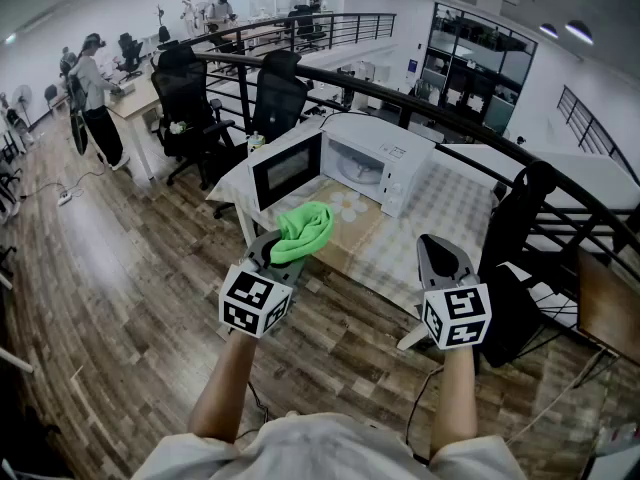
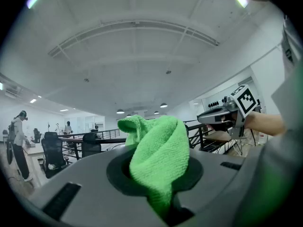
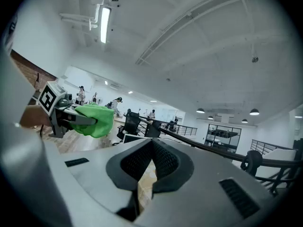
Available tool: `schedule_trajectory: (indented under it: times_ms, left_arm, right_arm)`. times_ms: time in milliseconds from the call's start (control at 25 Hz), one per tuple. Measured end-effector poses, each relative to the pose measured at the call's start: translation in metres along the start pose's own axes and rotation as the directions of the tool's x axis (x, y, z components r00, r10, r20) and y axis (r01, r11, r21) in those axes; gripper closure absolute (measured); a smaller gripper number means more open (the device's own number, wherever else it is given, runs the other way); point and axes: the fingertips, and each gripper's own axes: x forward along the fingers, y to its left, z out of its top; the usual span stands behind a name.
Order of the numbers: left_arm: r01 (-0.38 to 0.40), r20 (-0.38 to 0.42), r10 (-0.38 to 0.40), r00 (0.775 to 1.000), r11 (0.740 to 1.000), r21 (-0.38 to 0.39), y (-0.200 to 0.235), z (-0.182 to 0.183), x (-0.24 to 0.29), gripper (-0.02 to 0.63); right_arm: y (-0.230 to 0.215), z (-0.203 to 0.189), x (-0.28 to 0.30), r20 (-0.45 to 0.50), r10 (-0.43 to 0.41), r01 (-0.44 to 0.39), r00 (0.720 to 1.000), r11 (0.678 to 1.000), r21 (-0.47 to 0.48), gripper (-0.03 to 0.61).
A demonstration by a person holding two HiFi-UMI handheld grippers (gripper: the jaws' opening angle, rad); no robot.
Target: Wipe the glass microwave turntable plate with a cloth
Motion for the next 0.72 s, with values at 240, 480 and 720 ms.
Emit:
schedule_trajectory:
  times_ms: [240,480,720]
  left_arm:
    - [0.017,0.007,-0.017,1.000,1.000,-0.009,0.012,-0.004,-0.003,0.537]
    - [0.067,-0.006,-0.067,0.998,0.998,-0.009,0.027,-0.018,0.000,0.537]
    - [0.068,-0.021,-0.068,0.997,0.998,-0.016,0.054,-0.031,0.032,0.537]
  right_arm:
    - [0.012,0.001,0.008,0.003,-0.005,0.005,1.000,1.000,0.011,0.565]
    - [0.026,0.001,0.021,0.031,-0.001,-0.002,1.000,0.996,0.092,0.565]
    - [0.014,-0.012,0.058,0.009,0.016,-0.017,1.000,0.995,0.102,0.565]
